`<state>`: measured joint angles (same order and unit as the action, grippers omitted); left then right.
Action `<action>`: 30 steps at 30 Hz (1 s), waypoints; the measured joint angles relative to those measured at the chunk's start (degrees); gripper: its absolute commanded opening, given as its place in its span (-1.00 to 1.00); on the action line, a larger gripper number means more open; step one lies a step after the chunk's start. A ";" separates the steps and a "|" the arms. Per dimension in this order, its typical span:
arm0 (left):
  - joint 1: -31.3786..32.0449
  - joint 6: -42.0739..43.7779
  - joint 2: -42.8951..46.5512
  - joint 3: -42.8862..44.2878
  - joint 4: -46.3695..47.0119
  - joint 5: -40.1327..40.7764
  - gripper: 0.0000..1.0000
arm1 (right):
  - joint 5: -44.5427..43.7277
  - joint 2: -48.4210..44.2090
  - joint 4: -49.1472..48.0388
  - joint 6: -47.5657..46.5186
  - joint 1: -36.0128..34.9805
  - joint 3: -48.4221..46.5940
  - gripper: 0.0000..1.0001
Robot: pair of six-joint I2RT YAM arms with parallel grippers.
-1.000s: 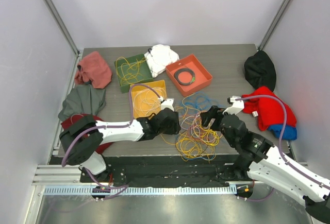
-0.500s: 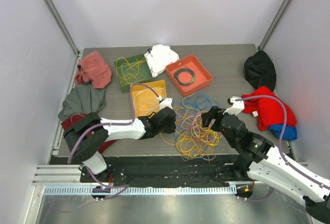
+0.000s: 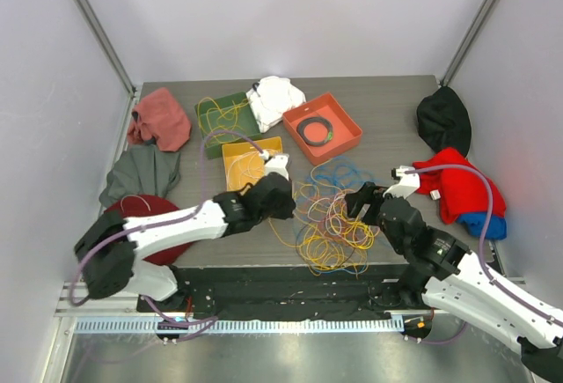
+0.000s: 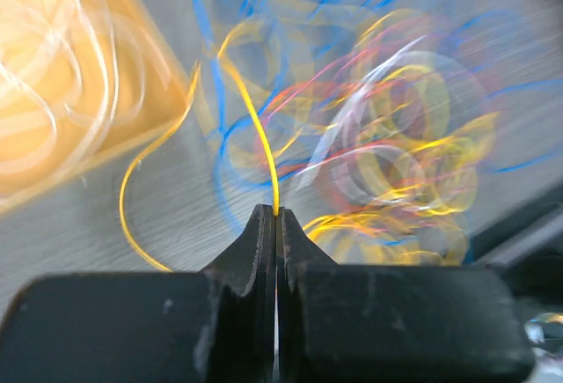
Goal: Untangle the cables
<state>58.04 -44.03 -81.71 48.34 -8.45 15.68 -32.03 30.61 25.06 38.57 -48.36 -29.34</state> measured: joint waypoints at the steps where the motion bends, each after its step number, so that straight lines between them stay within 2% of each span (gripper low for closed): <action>1: 0.13 0.94 2.36 1.29 -1.36 0.39 -1.00 | -0.04 0.00 -0.02 -0.02 0.00 0.00 0.56; 6: 1.29 8.13 14.12 14.40 -7.17 1.90 -1.00 | -0.04 0.42 -0.22 -0.04 0.00 0.00 0.56; 11: 3.17 14.45 17.07 28.44 -9.03 0.63 -1.00 | -0.04 0.55 -0.44 -0.50 0.00 -0.31 0.56; 19: 4.63 21.22 10.64 43.80 -15.93 0.04 -1.00 | -0.52 -3.93 -0.46 -2.29 0.00 -3.28 0.56; 30: 4.04 33.68 1.53 70.18 -22.88 11.76 -1.00 | -0.81 -7.41 0.13 -2.71 0.00 -4.79 0.56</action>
<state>62.08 -10.35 -80.18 118.52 -31.33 27.44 -32.84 23.20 25.19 35.86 -48.36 -34.13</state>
